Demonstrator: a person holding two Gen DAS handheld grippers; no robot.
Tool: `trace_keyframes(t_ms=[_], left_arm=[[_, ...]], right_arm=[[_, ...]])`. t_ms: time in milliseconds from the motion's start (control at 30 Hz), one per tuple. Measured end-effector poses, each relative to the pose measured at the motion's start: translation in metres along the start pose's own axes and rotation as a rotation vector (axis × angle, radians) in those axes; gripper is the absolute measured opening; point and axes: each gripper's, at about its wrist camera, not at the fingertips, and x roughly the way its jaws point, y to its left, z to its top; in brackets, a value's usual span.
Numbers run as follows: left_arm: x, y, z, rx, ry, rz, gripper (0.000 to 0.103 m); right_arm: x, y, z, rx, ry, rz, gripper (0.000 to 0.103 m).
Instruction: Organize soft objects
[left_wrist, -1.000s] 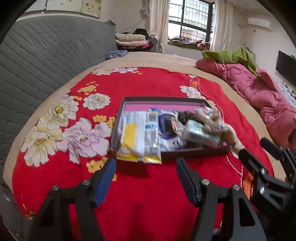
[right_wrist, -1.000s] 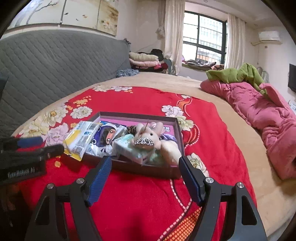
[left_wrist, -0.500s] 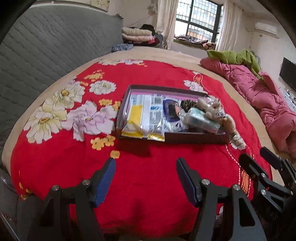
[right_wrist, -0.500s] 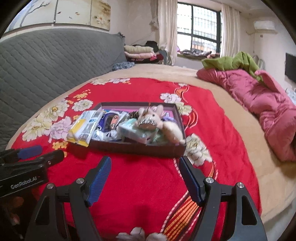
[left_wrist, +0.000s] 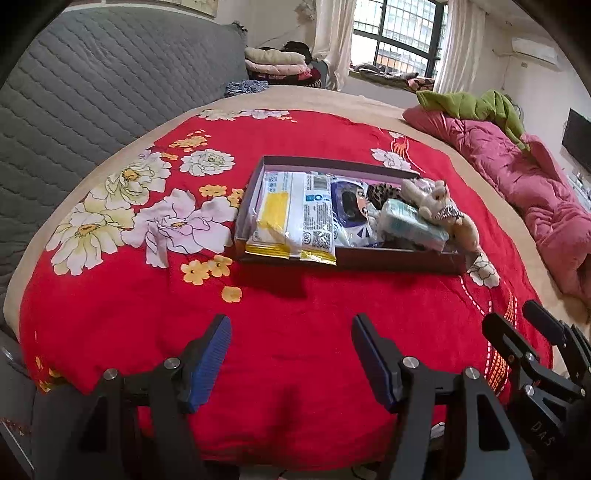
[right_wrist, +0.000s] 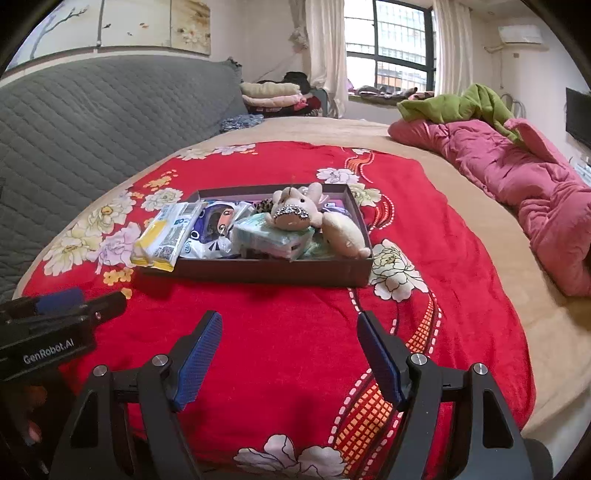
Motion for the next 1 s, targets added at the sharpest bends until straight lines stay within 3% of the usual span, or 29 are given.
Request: trace_keyframes(t_ms=[1000], left_arm=[[0.013,-0.009,-0.006,0.036,0.04,0.027,0.067]], right_arm=[[0.016,0.002,-0.006,-0.01,0.033,0.012,0.076]])
